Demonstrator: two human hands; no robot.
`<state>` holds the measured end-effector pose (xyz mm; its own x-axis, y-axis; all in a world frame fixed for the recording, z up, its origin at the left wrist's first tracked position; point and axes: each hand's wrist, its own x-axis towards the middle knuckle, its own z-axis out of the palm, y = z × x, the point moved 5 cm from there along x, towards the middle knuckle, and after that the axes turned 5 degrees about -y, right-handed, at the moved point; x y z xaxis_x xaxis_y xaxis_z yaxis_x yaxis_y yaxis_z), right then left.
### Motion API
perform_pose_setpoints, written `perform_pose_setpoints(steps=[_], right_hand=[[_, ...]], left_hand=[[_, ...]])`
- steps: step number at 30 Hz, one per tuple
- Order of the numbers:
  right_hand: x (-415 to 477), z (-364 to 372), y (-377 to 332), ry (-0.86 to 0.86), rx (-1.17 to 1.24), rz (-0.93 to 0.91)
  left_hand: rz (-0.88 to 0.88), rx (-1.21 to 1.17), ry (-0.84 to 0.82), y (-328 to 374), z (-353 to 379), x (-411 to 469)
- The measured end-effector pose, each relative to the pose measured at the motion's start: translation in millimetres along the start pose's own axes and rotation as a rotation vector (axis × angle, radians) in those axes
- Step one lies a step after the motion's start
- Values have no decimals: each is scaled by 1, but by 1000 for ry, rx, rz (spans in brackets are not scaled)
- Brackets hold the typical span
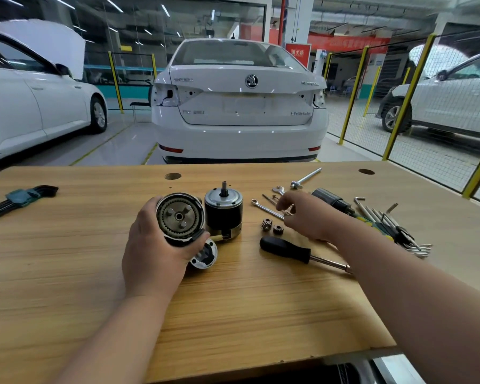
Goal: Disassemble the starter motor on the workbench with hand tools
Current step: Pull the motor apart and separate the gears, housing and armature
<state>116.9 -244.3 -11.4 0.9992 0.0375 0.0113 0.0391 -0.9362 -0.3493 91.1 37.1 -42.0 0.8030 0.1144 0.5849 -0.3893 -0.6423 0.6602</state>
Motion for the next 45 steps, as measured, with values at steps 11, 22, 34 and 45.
perform_pose_setpoints(steps=[11, 22, 34, 45], right_hand=[[8, 16, -26, -115, -283, -103], [1, 14, -20, -126, -222, -83], [18, 16, -15, -322, -252, 23], [22, 11, -11, -262, -158, 24]], left_hand=[[13, -25, 14, 1, -1, -2], [0, -43, 5, 0, -1, -2], [17, -52, -2, 1, -2, -3], [13, -27, 5, 0, -2, -3]])
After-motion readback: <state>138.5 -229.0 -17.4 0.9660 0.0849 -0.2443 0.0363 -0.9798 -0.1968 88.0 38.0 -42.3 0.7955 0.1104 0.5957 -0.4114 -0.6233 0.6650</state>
